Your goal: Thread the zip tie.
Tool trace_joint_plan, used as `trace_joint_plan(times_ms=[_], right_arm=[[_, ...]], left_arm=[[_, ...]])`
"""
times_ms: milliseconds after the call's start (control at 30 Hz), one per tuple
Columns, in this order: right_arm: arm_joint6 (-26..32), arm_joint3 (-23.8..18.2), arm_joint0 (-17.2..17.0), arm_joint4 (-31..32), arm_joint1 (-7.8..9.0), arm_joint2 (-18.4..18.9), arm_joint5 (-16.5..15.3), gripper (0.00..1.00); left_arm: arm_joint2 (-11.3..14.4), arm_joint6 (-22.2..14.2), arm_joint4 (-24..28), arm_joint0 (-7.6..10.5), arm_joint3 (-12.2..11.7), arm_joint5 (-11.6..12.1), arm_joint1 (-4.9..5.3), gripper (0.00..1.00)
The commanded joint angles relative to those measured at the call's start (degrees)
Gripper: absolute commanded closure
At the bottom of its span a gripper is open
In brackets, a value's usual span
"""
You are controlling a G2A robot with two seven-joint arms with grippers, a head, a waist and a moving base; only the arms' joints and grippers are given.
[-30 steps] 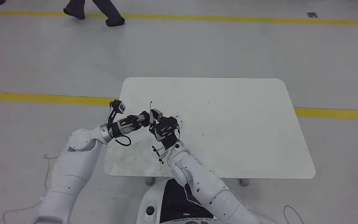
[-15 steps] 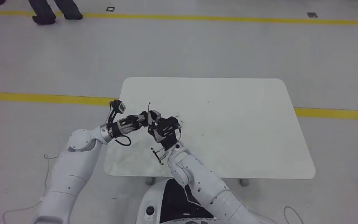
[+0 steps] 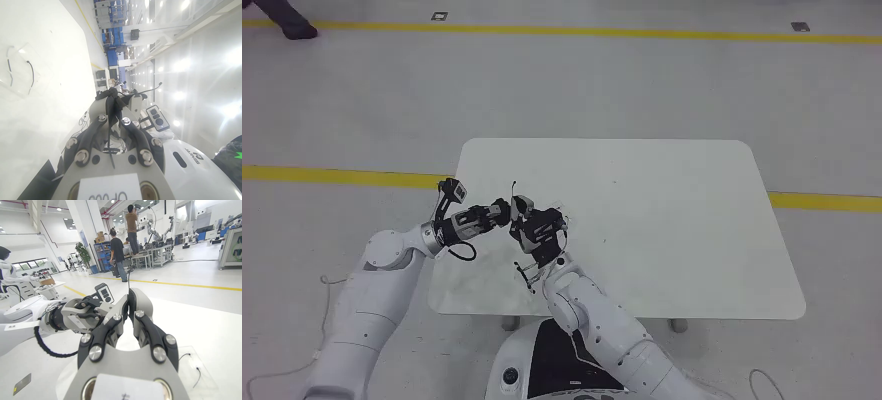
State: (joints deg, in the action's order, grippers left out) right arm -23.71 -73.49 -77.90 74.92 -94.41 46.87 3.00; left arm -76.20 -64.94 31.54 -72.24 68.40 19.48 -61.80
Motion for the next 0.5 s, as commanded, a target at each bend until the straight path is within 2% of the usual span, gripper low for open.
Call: trace_joint_plan(times_ms=[0,200,467], right_arm=[[-0.1,-0.2,-0.1,-0.6,0.00,0.0,-0.8,1.00],[0.3,-0.3,-0.1,-1.4,-0.01,-0.3,-2.8,1.00],[0.5,-0.2,0.1,-1.7,-0.03,-0.3,-3.3,1.00]], left_arm=[[0.0,0.0,0.0,0.00,0.0,0.0,0.00,1.00],[0.0,0.0,0.0,0.00,0.0,0.0,0.00,1.00],[0.0,0.0,0.0,0.00,0.0,0.0,0.00,1.00]])
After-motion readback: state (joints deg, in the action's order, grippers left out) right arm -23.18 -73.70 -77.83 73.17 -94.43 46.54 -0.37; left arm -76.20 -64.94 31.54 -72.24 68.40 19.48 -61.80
